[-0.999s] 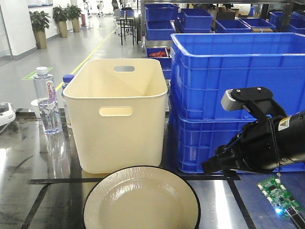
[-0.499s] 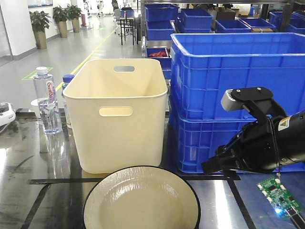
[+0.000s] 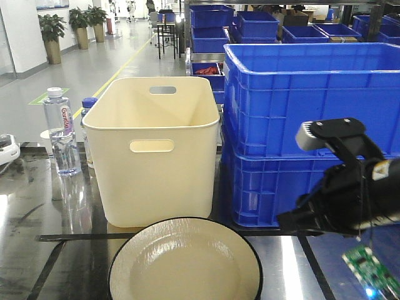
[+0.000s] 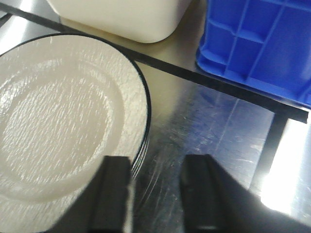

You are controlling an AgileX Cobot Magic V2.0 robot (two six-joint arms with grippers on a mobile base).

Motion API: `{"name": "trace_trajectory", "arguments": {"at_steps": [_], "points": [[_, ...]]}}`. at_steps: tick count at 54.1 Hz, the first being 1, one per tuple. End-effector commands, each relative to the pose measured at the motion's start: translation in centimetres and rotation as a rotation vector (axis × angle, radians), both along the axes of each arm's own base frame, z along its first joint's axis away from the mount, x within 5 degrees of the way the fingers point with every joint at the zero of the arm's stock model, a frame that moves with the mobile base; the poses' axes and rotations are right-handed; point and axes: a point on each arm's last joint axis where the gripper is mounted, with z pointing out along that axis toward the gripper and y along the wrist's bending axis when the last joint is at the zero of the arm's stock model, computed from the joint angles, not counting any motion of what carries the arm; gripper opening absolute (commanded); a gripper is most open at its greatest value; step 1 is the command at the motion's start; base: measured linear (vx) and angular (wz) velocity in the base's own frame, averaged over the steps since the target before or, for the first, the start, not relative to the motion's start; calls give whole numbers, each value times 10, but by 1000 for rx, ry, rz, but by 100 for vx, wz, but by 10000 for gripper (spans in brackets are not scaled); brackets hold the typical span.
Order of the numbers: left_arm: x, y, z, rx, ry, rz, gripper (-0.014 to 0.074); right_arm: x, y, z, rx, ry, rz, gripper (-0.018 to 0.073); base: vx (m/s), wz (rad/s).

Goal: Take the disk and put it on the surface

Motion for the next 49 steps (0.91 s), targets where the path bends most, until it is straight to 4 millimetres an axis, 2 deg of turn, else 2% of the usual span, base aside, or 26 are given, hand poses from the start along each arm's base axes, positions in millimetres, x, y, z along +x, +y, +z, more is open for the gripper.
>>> {"name": "trace_trajectory", "arguments": {"at_steps": [1, 7, 15, 22, 29, 38, 49], "points": [[-1, -1, 14, -4, -111, -6, -8, -19, -11, 21, 55, -204, -65, 128, 0, 0], [-1, -1, 14, -4, -111, -6, -8, -43, -24, 19, 53, -363, -106, -17, 0, 0], [-1, -1, 14, -4, -111, -6, -8, -76, -43, 3, -15, -534, -148, -11, 0, 0], [-1, -1, 14, -4, -111, -6, -8, -105, -67, -12, 87, -580, -316, -9, 0, 0], [-1, -1, 14, -4, -111, -6, -8, -139, -89, -37, 76, -624, -444, -8, 0, 0], [-1, -1, 14, -4, -111, -6, -8, -179, -95, -74, 51, -690, -475, -8, 0, 0], [-1, -1, 14, -4, -111, -6, -8, -200, -93, -132, 61, -679, -439, -6, 0, 0]]}}
